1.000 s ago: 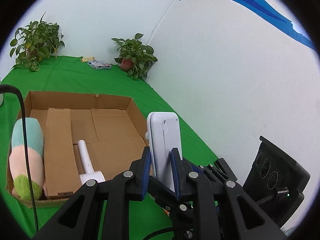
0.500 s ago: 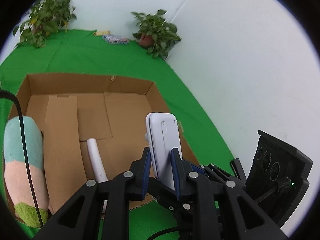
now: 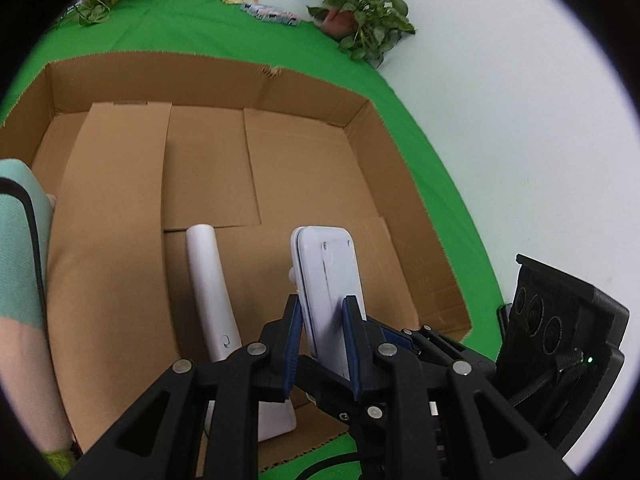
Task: Organize objects
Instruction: 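Lift the white case with the right gripper and carry it over the box, then lower the white case into the box beside the hair dryer, open right gripper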
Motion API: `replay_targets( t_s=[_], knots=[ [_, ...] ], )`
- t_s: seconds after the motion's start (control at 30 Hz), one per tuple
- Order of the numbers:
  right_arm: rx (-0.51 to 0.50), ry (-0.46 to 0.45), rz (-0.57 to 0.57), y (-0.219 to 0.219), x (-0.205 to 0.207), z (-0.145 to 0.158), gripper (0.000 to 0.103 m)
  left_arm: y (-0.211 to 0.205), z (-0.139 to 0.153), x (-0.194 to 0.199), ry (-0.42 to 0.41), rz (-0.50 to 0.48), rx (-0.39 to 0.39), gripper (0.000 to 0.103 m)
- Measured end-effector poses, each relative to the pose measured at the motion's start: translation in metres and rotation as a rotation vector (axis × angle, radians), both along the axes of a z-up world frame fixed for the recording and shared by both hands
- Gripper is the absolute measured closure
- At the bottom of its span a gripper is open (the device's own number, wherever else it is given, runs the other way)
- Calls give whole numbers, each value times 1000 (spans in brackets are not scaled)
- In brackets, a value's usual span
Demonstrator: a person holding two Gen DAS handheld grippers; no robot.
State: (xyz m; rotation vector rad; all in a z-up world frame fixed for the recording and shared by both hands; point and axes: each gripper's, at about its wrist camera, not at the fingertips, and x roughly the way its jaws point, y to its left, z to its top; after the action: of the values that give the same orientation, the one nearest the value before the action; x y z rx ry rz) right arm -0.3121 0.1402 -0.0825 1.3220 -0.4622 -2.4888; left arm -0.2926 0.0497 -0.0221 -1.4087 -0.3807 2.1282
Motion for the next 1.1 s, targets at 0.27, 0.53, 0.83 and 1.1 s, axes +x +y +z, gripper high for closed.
replay_targets(
  t_s=[0.27, 0.53, 0.83, 1.1],
  knots=[
    [1, -64, 13, 0, -2, -27, 40, 2, -20, -2, -49, 5, -18, 83],
    [-3, -109, 29, -3, 0, -25, 38, 5, -27, -10, -62, 28, -67, 87],
    [-13, -126, 62, -3, 4, -23, 41, 1, -32, -13, -77, 31, -95, 86],
    [0, -144, 45, -2, 6, -22, 49, 8, -33, -14, -65, 12, -131, 85]
  ],
)
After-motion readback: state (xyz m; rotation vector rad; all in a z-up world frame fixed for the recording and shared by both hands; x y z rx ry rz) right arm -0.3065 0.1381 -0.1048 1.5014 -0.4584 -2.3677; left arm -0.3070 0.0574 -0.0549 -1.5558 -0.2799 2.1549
